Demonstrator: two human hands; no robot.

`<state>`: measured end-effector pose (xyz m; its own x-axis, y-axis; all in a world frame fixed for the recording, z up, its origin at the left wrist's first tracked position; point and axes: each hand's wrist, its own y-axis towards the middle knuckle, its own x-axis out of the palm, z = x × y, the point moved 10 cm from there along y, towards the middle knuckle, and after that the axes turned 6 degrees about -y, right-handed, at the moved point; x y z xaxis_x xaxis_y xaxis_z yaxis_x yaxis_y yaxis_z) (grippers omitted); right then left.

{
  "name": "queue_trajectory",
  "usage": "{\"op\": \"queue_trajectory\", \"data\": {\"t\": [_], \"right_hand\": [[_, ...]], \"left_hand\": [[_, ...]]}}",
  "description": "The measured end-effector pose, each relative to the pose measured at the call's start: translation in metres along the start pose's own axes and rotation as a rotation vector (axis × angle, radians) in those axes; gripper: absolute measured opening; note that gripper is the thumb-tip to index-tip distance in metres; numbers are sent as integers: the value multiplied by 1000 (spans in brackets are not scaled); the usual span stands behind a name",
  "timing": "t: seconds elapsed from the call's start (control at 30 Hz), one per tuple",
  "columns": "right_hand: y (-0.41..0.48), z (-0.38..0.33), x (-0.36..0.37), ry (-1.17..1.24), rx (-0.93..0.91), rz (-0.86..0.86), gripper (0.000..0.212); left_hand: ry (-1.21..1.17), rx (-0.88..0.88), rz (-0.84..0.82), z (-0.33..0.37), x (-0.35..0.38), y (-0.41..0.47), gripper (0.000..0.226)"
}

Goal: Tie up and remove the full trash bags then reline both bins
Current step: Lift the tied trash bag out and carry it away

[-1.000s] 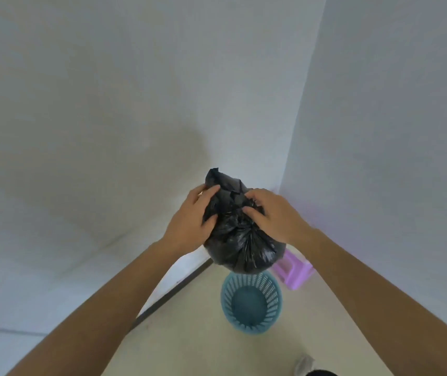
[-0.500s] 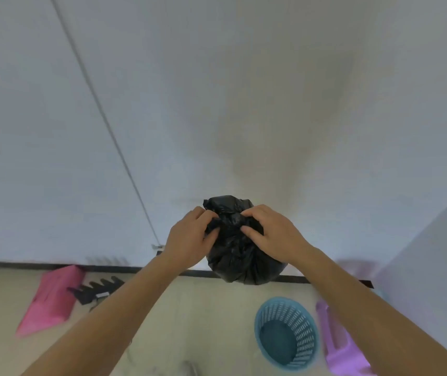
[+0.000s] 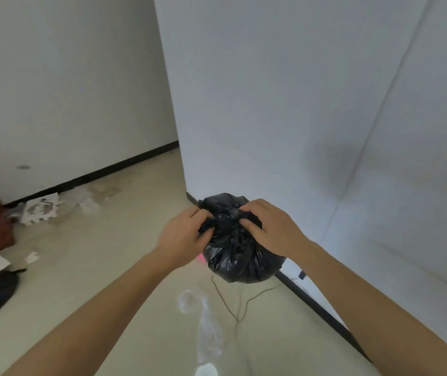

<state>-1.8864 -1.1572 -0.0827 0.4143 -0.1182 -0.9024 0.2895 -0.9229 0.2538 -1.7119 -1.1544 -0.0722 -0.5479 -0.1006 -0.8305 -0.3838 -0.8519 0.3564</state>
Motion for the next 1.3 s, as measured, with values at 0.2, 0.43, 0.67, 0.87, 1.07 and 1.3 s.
{"op": "queue_trajectory", "data": {"t": [0.2, 0.43, 0.67, 0.87, 1.07, 1.3], "right_hand": [[165, -109, 68, 102, -178, -9, 27], [316, -145, 143, 135, -253, -78, 27], [500, -108, 220, 167, -271, -88, 30], [693, -101, 266, 217, -342, -166, 29], [873, -138, 311, 265, -406, -216, 32], [1092, -142, 397, 234, -402, -179, 32]], "left_hand": [[22, -179, 80, -165, -96, 17, 21], [-8, -304, 135, -313, -132, 80, 23], [33, -325, 105, -459, -113, 208, 21], [140, -385, 120, -585, -139, 331, 22], [154, -481, 220, -719, -190, 411, 23], [119, -462, 252, -920, -206, 545, 23]]}}
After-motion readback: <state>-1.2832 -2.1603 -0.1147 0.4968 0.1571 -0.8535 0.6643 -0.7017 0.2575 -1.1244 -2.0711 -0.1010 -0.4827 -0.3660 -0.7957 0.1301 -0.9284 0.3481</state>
